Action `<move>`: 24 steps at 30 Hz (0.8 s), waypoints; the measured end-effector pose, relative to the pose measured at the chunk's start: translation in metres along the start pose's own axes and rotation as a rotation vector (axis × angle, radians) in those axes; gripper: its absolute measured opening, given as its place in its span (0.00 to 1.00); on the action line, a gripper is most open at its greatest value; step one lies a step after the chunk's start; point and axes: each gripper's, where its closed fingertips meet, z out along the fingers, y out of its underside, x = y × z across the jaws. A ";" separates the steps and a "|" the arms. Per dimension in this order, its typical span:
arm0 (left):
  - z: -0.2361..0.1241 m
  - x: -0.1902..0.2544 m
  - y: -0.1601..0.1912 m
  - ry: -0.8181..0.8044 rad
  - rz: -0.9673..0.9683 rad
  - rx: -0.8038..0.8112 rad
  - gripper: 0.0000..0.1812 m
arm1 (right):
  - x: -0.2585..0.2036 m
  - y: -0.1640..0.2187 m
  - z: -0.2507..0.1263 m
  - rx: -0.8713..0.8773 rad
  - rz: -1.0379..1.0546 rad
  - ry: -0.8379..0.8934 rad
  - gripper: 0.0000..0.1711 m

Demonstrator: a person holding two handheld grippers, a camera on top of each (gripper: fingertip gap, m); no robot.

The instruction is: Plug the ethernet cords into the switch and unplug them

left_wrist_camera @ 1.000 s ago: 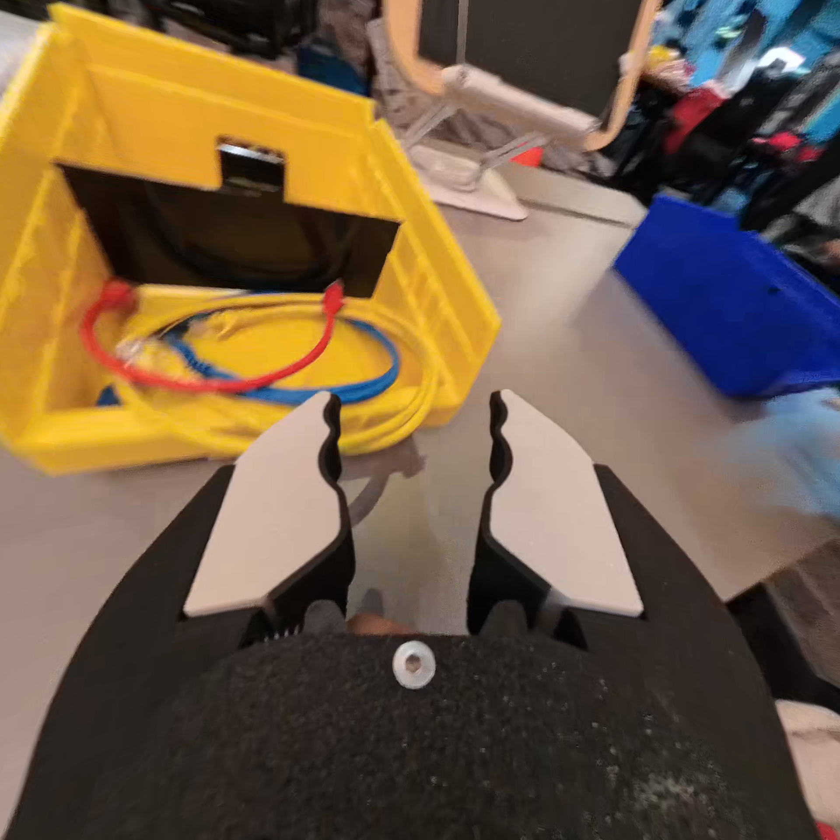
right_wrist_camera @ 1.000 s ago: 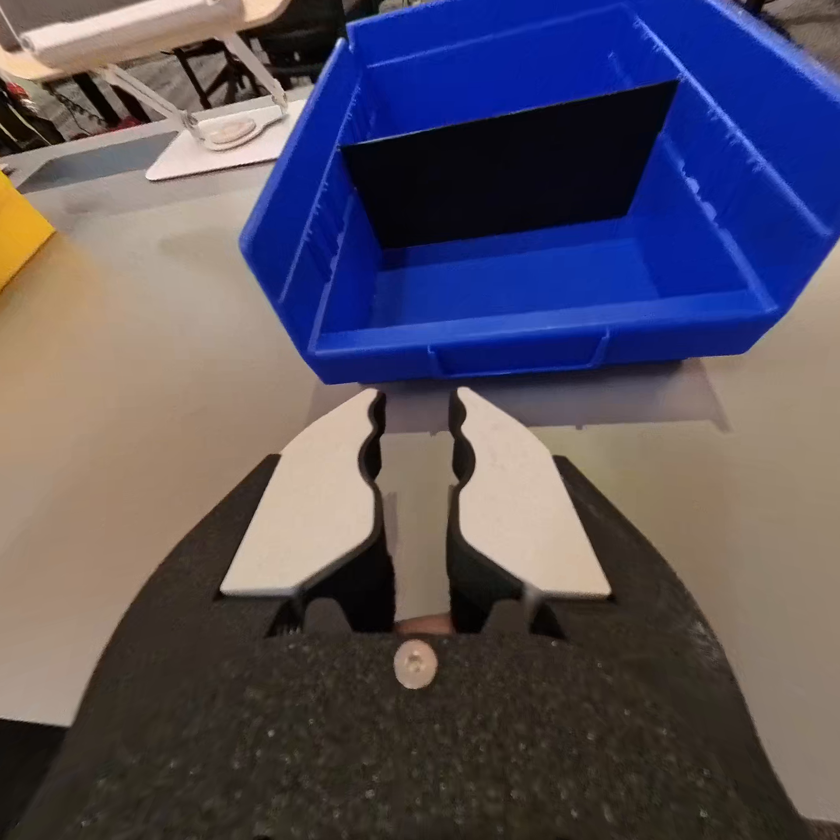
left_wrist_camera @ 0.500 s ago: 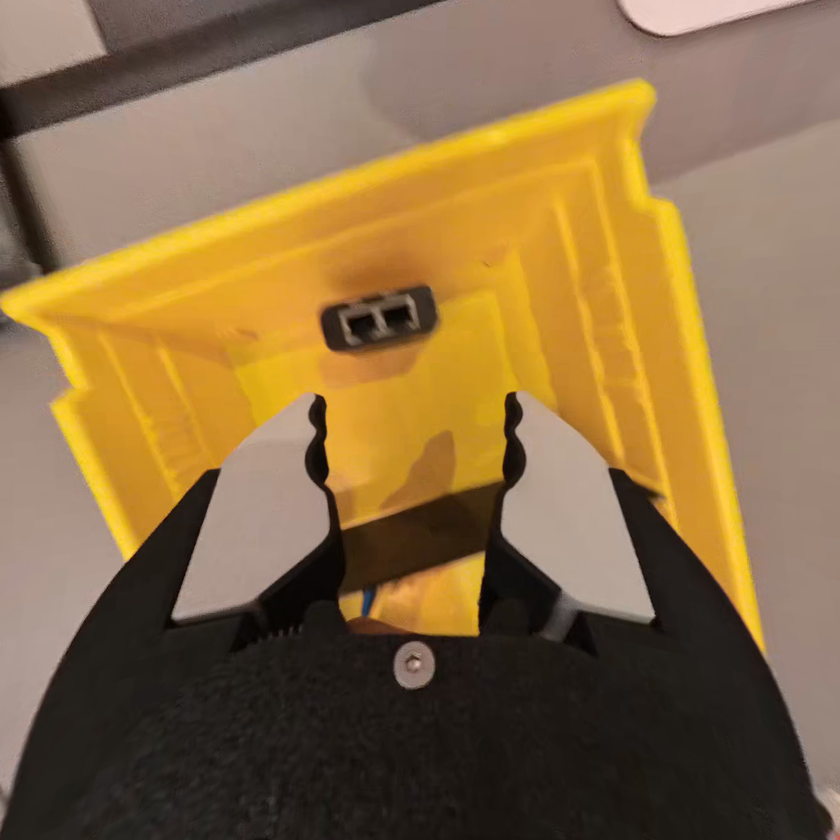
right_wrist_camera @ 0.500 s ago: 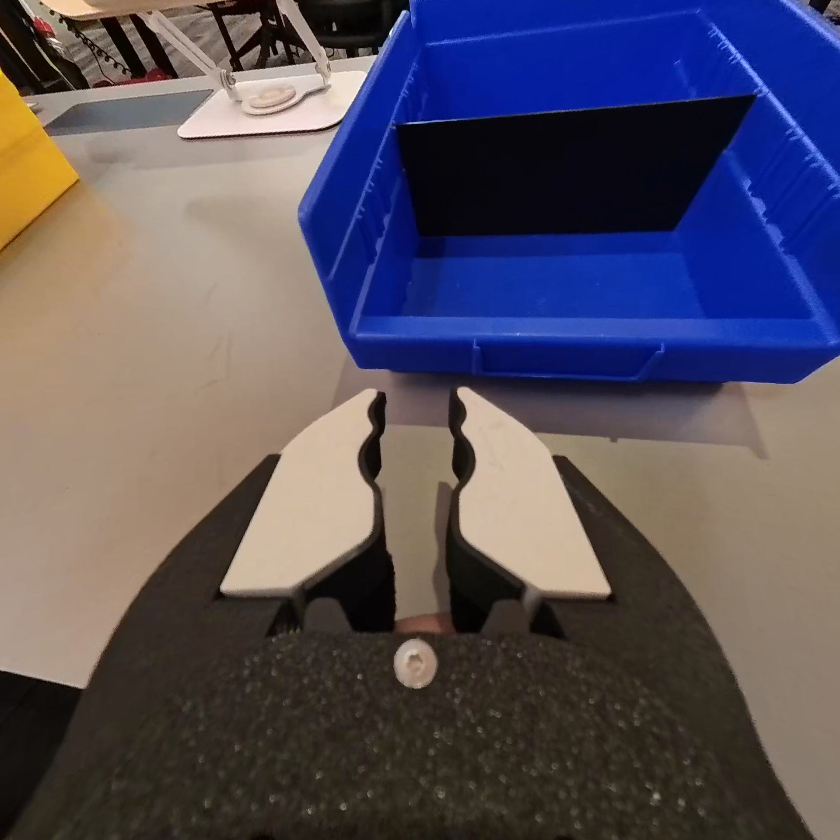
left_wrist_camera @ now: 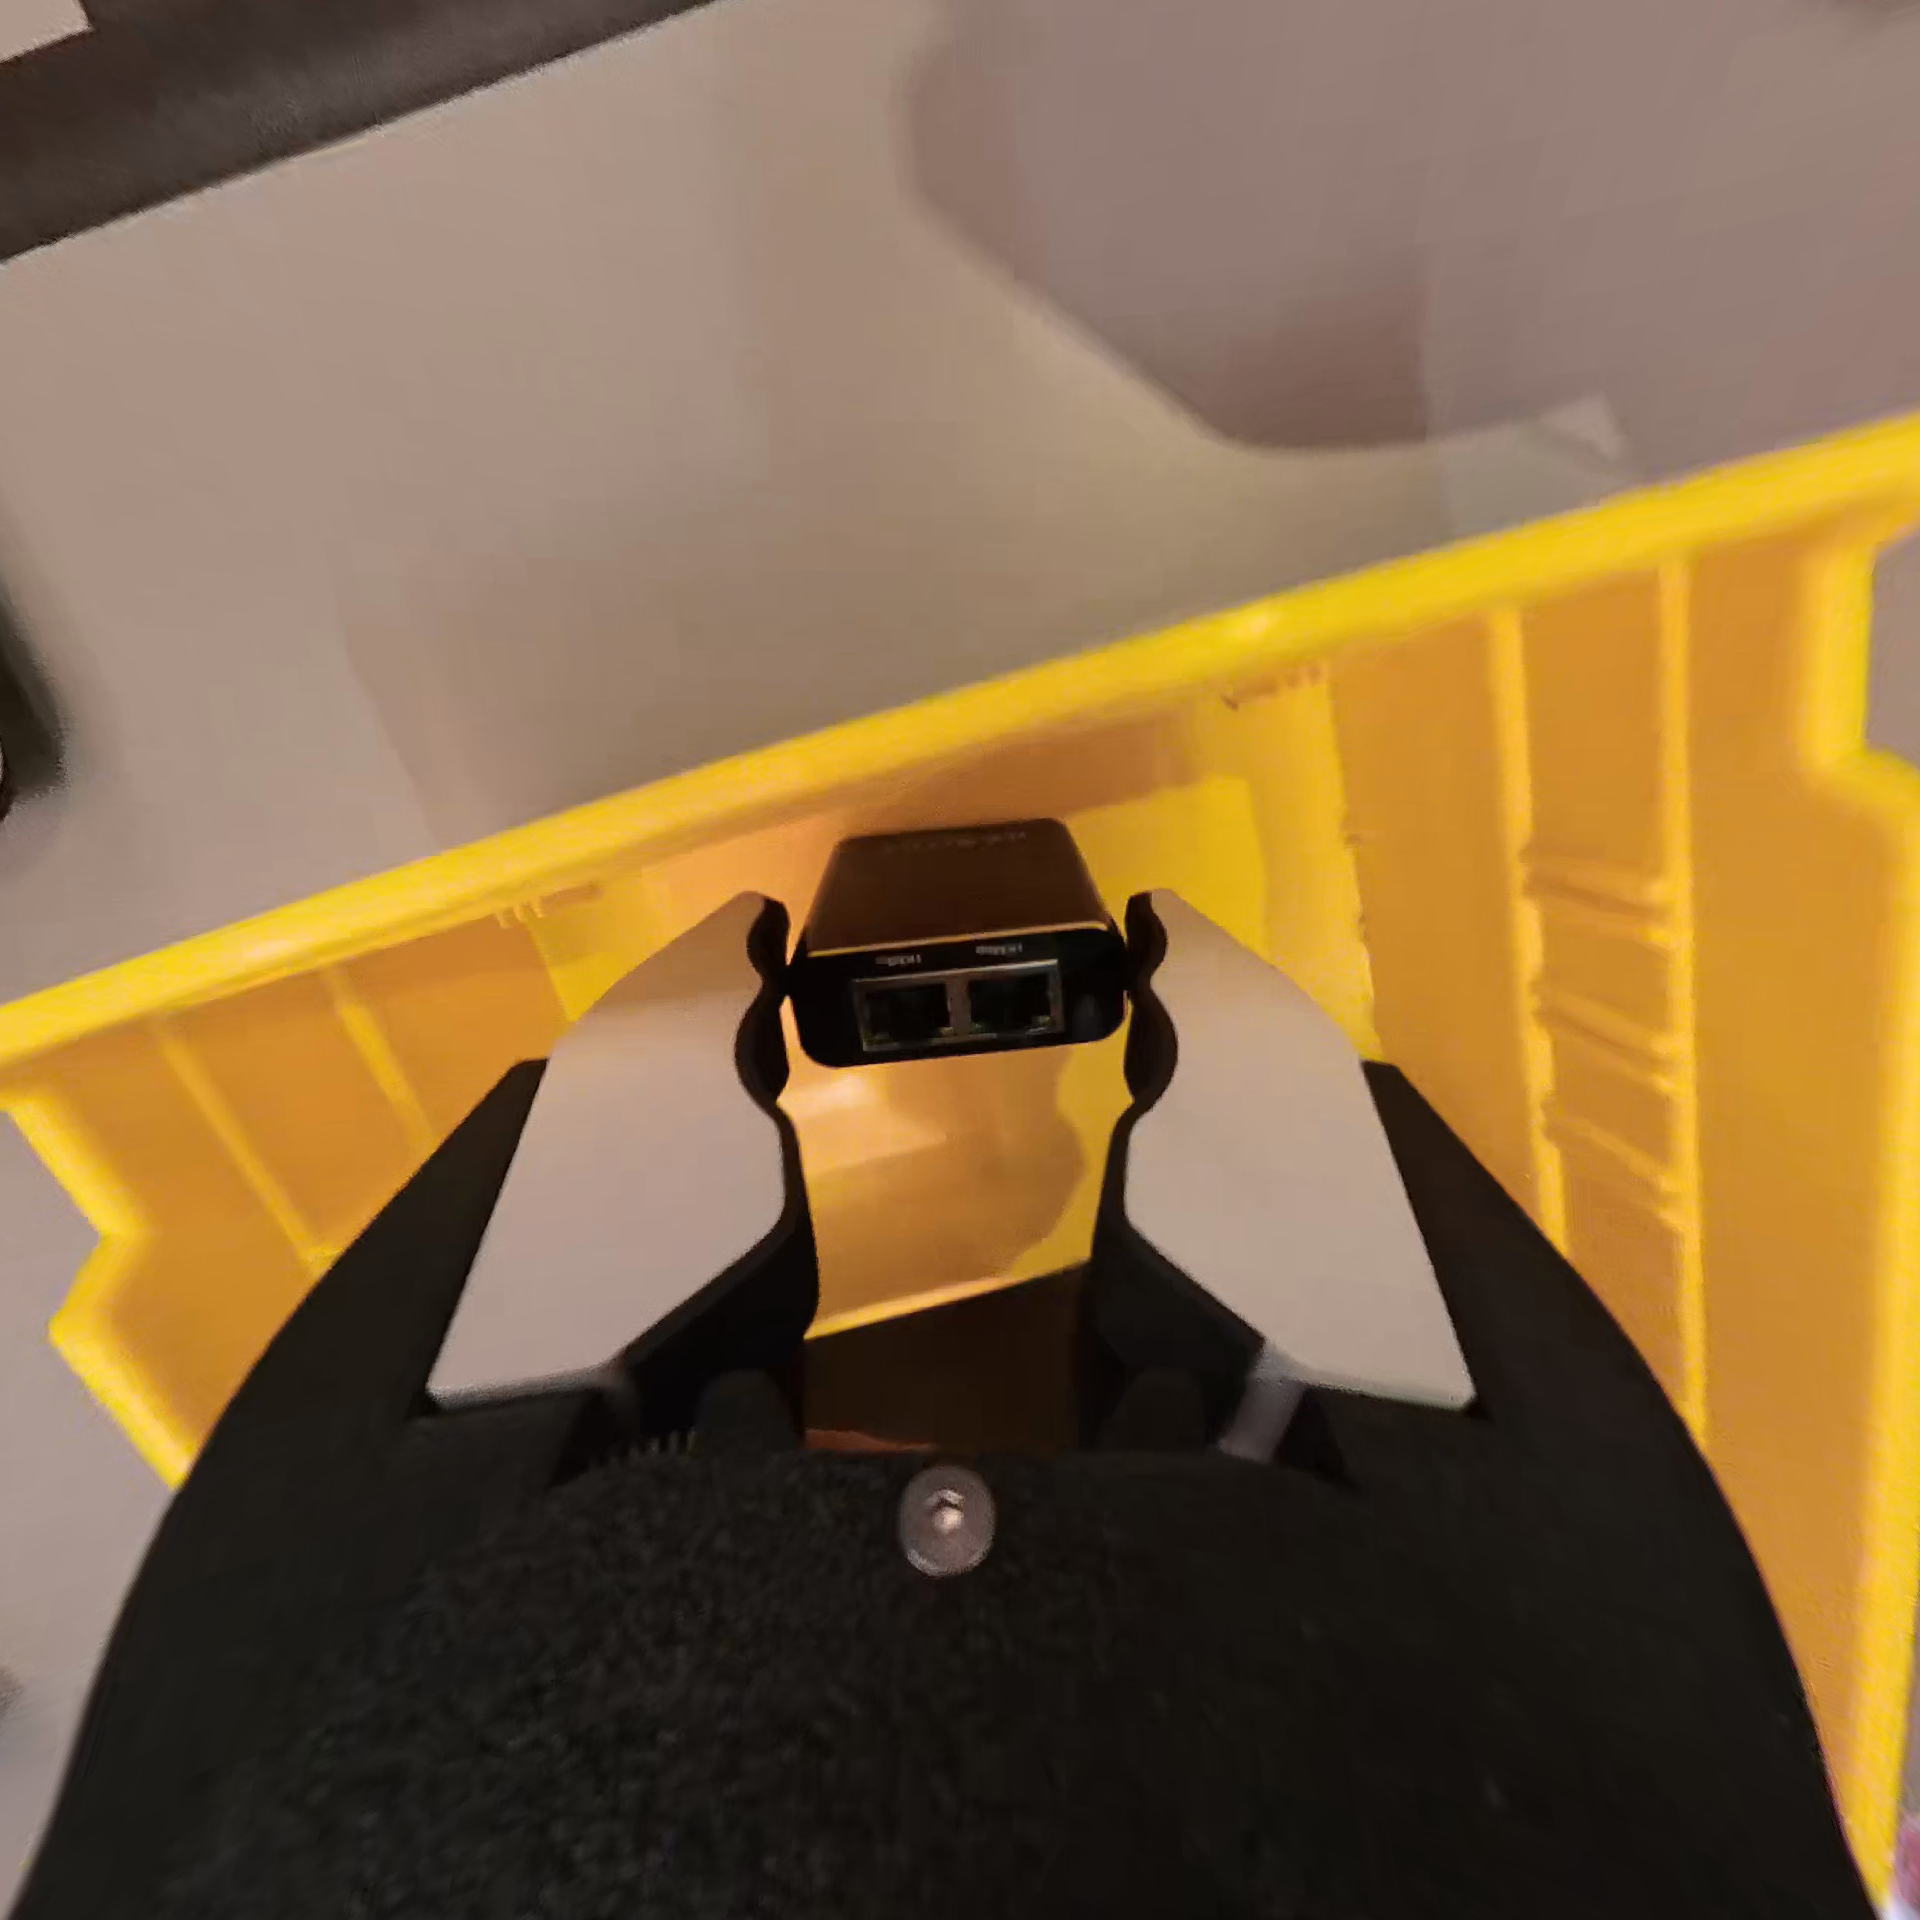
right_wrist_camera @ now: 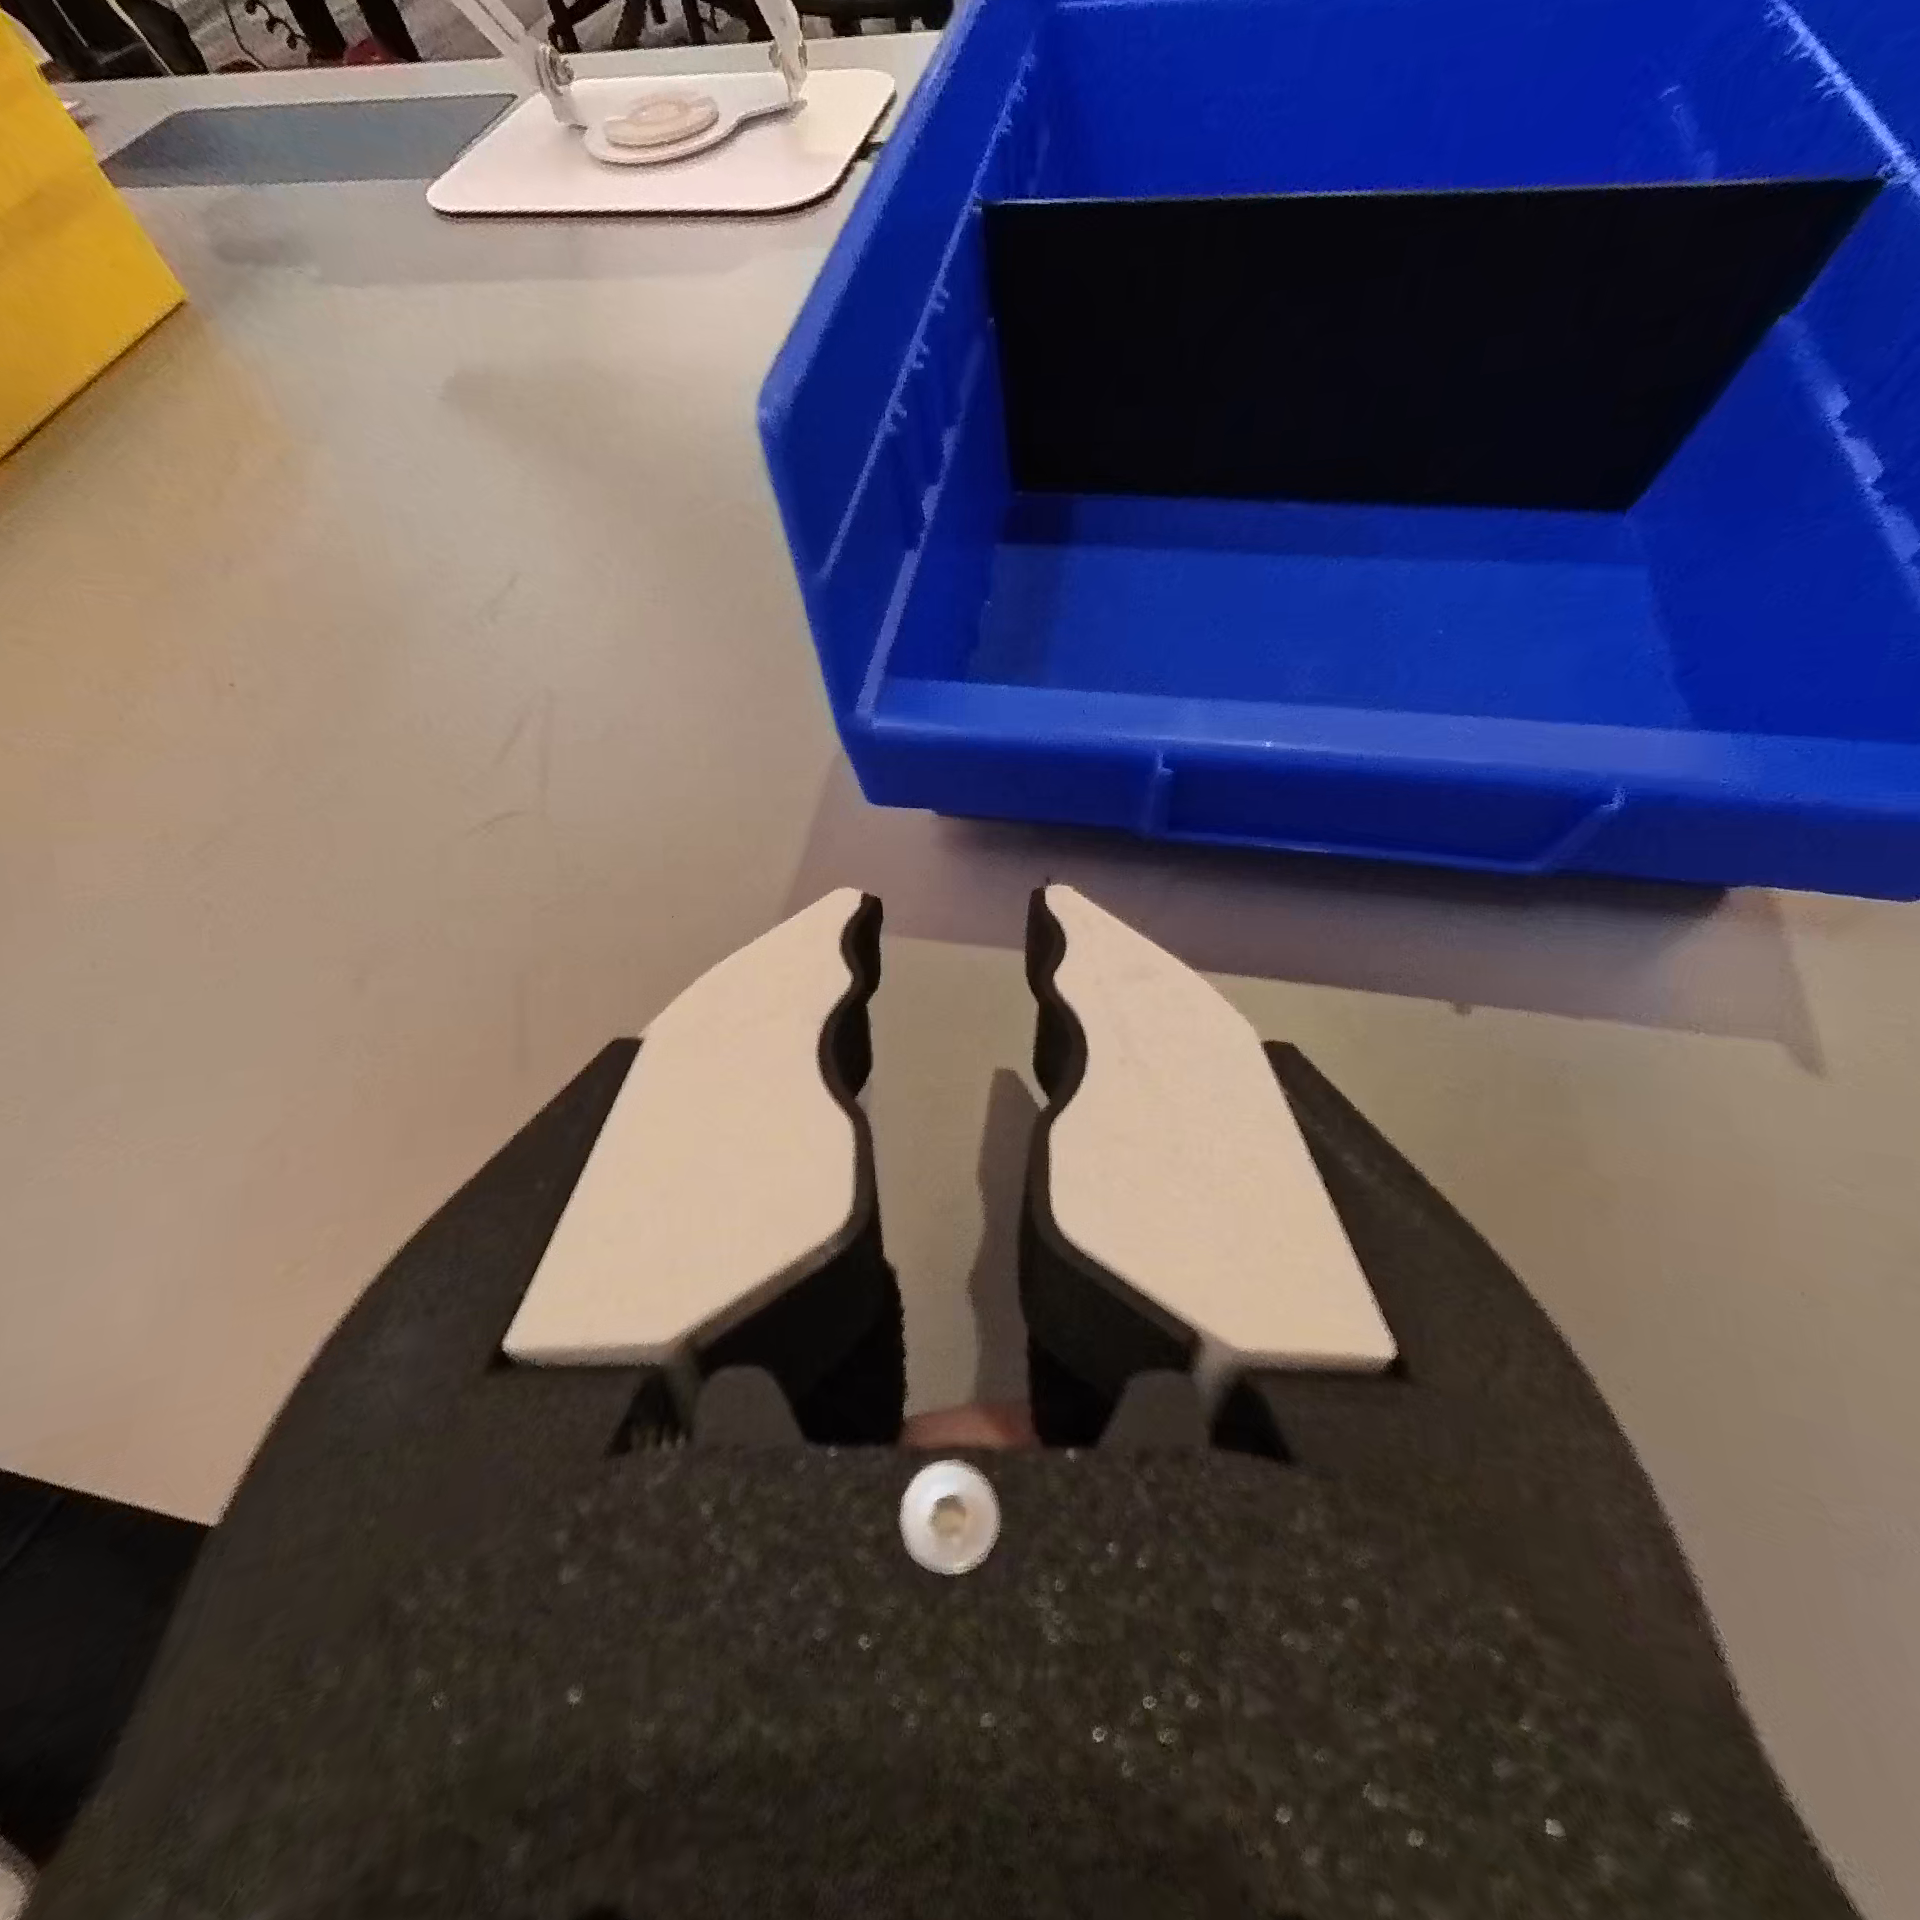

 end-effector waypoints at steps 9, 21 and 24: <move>-0.135 0.114 0.013 0.061 0.775 0.414 0.34 | -0.041 -0.030 -0.021 0.171 -0.075 -0.211 0.18; -0.156 0.319 0.172 0.118 1.812 0.500 0.34 | -0.204 -0.090 -0.027 0.065 -0.226 -1.241 0.35; -0.140 0.335 0.193 0.138 1.918 0.475 0.34 | -0.226 -0.089 -0.011 -0.034 -0.343 -1.391 0.34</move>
